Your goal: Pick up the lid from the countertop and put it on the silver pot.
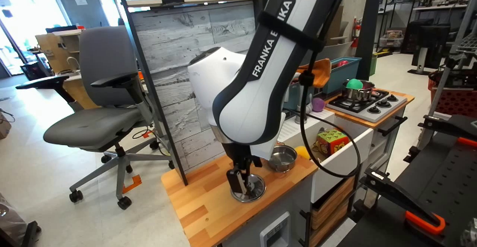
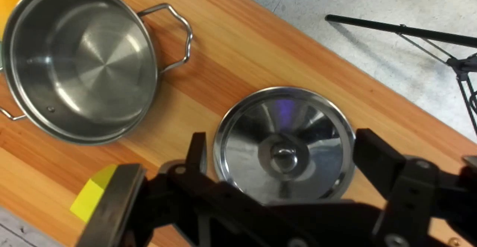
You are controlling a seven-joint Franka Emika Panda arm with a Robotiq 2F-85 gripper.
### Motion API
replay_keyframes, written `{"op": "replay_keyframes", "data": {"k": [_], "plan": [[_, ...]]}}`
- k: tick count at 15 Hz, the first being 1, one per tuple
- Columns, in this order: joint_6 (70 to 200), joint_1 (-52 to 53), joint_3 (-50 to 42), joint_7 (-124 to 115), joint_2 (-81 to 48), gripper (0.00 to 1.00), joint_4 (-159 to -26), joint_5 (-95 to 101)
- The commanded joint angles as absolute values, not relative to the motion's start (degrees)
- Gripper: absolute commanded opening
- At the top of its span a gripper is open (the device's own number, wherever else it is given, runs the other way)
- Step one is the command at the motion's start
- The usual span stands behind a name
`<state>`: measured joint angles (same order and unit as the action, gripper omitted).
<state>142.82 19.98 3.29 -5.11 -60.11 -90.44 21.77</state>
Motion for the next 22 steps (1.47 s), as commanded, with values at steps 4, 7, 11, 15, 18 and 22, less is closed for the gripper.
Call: {"op": "replay_keyframes", "data": {"k": [4, 7, 11, 15, 18, 22], "plan": [[137.64, 19.85, 3.25, -0.93, -64.12, 1.00, -81.68, 18.83], [133.78, 19.73, 3.36, -0.04, -65.82, 1.00, -78.13, 17.73], [130.04, 20.03, 3.24, 0.36, -68.08, 1.00, -74.36, 16.96], [128.14, 20.24, 3.14, 0.10, -70.29, 1.00, -71.34, 16.65], [127.07, 20.30, 3.16, 0.10, -71.70, 1.00, -69.28, 16.40], [126.90, 20.40, 3.10, 0.03, -72.89, 0.74, -67.31, 16.32]]}}
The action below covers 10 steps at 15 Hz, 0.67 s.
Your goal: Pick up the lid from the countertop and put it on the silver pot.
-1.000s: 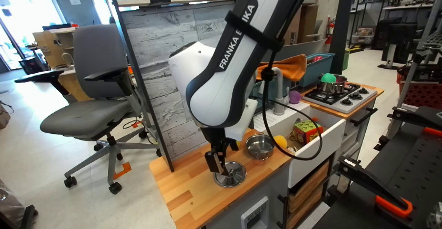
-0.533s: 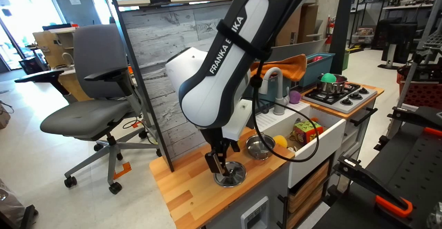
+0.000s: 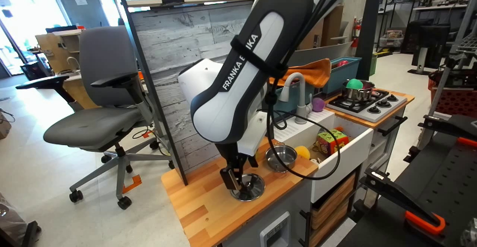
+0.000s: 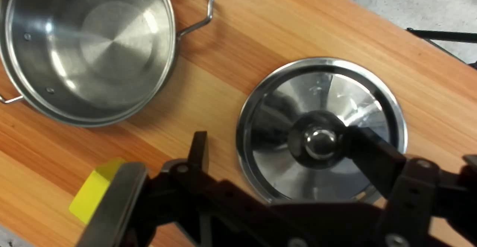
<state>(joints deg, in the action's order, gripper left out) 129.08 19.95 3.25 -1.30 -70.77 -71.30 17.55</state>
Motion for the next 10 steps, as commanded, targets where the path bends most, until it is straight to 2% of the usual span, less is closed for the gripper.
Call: {"op": "replay_keyframes", "data": {"k": [1, 8, 10], "plan": [[126.91, 20.45, 3.09, -0.03, -73.02, 0.65, -66.93, 16.30], [126.92, 20.44, 2.98, -0.09, -73.10, 0.12, -66.01, 16.25], [126.94, 20.42, 2.98, -0.12, -73.11, 0.00, -65.75, 16.22]]}}
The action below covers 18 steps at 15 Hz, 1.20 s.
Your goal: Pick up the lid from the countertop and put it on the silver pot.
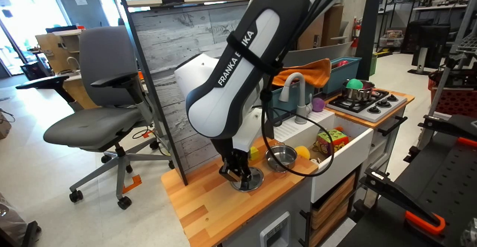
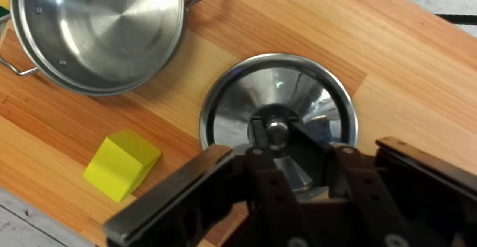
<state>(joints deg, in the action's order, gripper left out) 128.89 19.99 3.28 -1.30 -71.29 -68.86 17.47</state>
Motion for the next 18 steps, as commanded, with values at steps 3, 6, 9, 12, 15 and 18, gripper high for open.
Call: {"op": "replay_keyframes", "data": {"k": [3, 6, 9, 12, 15, 18], "plan": [[127.13, 20.72, 2.45, -1.00, -73.18, 0.06, -65.58, 16.43], [129.11, 19.82, 2.84, -1.89, -70.43, 0.06, -69.04, 17.46], [133.24, 18.82, 2.93, -1.78, -67.04, 0.06, -74.03, 17.92], [138.89, 17.88, 2.87, -1.77, -63.56, 0.06, -79.76, 18.39], [144.74, 16.76, 2.59, -2.00, -59.75, 0.06, -86.51, 18.70], [152.76, 16.78, 0.76, -2.08, -55.12, 0.06, -94.83, 18.34]]}}
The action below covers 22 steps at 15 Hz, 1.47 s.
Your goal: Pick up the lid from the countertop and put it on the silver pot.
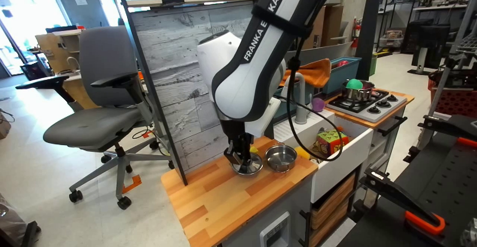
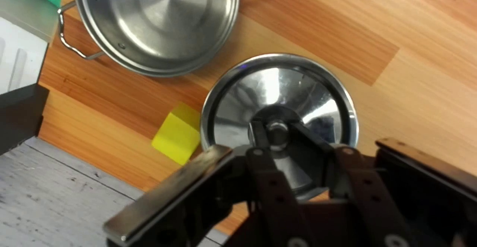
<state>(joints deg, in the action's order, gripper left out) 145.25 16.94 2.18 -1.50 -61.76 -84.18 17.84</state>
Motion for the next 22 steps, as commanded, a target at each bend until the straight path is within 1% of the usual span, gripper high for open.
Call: {"op": "replay_keyframes", "data": {"k": [1, 5, 9, 16, 22], "plan": [[155.69, 16.92, 0.09, -2.30, -53.54, 0.06, -97.62, 18.53], [165.32, 17.01, -1.98, -1.96, -48.37, 0.06, -106.50, 18.07], [167.48, 15.61, -2.60, -0.81, -44.99, 0.06, -111.21, 16.75], [162.81, 11.45, -2.19, 0.26, -43.72, 0.06, -111.46, 14.48], [154.97, 11.46, -2.38, -0.58, -45.53, 0.06, -107.94, 13.97]]}}
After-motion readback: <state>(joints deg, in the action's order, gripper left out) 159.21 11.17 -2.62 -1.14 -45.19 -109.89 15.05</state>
